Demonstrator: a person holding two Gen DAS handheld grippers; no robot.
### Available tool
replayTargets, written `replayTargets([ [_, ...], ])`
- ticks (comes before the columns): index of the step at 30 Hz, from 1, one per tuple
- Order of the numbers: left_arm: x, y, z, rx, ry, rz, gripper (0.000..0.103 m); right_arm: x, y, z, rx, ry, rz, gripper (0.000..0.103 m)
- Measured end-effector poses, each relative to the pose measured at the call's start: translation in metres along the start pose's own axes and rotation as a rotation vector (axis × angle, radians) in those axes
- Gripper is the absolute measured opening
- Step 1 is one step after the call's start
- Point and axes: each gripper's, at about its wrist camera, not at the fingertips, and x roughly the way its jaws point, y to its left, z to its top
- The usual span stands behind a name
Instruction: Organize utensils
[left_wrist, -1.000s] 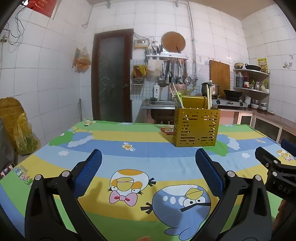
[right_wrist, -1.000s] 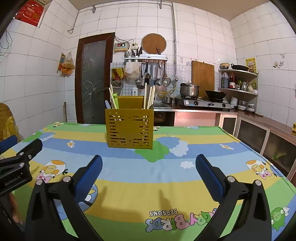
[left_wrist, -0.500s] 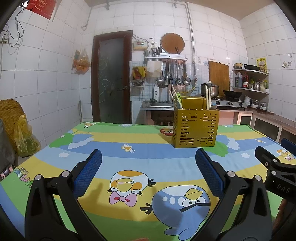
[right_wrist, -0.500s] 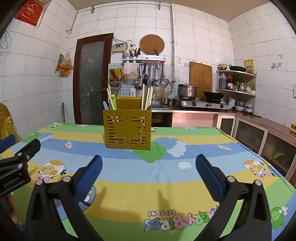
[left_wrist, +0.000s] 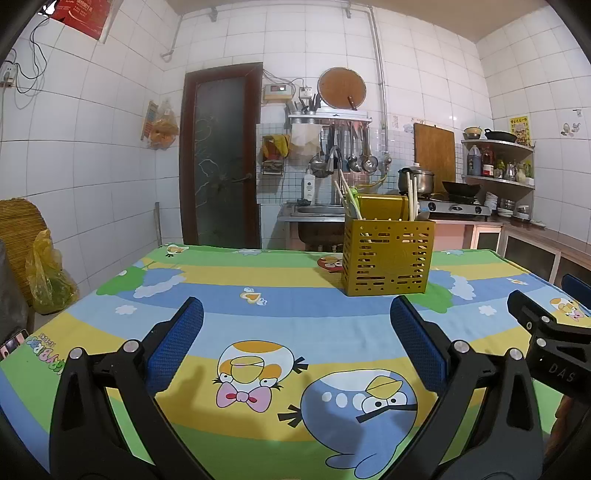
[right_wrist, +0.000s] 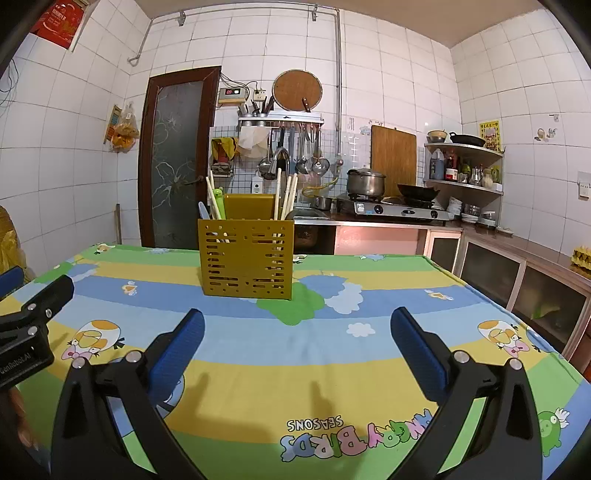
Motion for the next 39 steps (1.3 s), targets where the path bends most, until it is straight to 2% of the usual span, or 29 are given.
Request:
replayTargets([
  [39,-0.0061,-0.0022,0.0023,-0.012,-0.019,-0.012,0.098,-0.0021,-0.001,-0.0004,-0.002,0.001,-0.021,0.098],
])
